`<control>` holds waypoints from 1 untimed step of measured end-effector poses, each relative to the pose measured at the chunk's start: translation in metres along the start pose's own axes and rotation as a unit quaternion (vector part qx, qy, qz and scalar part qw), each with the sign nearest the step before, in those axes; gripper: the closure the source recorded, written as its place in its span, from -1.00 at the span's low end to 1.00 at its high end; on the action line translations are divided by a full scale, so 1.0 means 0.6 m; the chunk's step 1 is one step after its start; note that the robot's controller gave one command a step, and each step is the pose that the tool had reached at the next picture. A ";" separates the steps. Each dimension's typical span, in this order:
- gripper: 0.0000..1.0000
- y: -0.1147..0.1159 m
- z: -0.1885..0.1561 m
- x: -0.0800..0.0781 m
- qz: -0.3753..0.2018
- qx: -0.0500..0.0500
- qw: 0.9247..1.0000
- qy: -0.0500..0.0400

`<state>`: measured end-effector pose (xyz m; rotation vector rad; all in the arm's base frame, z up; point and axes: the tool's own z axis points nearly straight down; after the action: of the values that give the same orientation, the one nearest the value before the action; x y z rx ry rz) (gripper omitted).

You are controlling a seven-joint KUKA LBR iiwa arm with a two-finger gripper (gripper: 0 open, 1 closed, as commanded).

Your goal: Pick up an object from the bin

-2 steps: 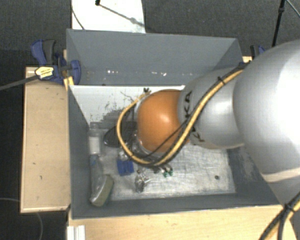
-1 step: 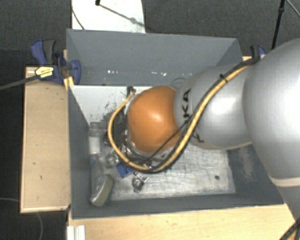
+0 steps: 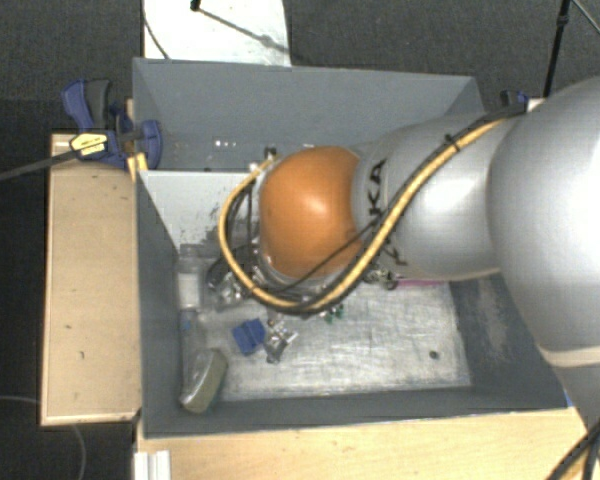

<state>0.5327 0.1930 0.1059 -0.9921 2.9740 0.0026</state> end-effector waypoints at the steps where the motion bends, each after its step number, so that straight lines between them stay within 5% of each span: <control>1: -1.00 0.005 0.060 -0.012 -0.062 -0.001 0.998 0.003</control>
Offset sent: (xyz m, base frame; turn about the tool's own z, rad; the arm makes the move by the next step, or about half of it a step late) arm 0.0037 0.0063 -0.0359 -0.1267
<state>0.5368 0.1997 0.0702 -1.1779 2.9112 0.0014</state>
